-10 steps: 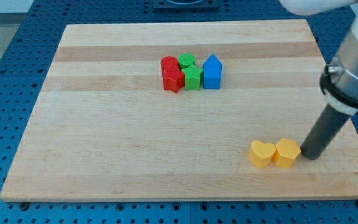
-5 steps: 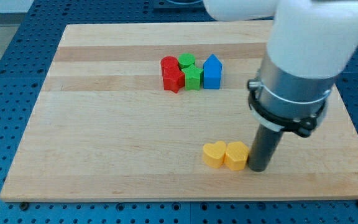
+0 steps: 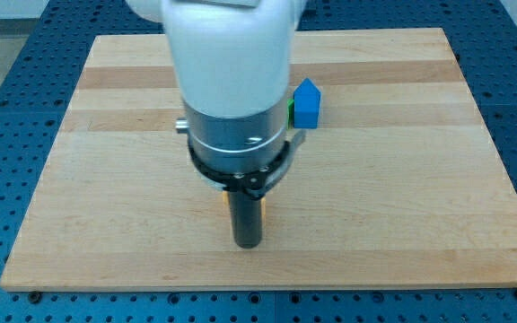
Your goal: Separate the yellow hexagon and the yellow heart
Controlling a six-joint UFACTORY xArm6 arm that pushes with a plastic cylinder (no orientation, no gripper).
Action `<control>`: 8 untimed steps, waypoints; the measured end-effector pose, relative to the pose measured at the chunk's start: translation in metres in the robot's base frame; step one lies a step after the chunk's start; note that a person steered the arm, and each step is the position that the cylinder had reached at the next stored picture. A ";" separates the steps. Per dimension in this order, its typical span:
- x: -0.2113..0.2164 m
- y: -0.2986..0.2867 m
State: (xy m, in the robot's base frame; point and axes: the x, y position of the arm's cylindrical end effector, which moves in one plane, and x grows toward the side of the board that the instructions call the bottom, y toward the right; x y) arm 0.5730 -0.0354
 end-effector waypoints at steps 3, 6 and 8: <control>-0.052 -0.014; -0.057 0.008; -0.058 0.055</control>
